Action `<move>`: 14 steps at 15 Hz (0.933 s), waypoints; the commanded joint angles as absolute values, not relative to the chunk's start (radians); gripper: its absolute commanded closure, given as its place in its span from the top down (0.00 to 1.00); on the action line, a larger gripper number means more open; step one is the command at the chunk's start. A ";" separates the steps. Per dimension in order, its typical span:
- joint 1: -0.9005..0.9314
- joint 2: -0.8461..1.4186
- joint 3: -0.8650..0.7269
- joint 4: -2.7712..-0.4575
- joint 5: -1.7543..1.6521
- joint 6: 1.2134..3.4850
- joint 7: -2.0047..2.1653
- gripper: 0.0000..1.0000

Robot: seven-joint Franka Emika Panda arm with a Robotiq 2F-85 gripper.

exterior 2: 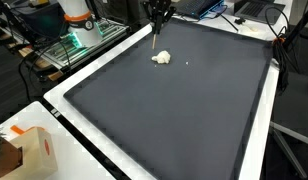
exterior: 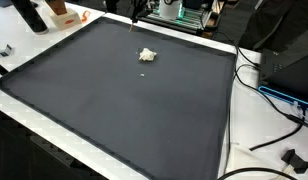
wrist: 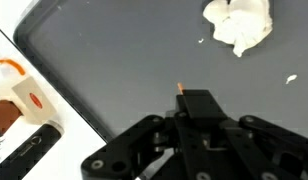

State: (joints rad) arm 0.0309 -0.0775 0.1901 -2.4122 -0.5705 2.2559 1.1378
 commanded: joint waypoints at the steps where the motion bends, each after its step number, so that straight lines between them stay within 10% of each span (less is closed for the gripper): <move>1: 0.063 -0.007 0.192 -2.401 -0.759 2.185 1.303 0.03; 14: 0.162 0.188 0.163 -2.316 -0.858 1.992 1.388 0.03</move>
State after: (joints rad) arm 0.1331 0.1452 0.1835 -2.3424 -0.8288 2.0292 1.3745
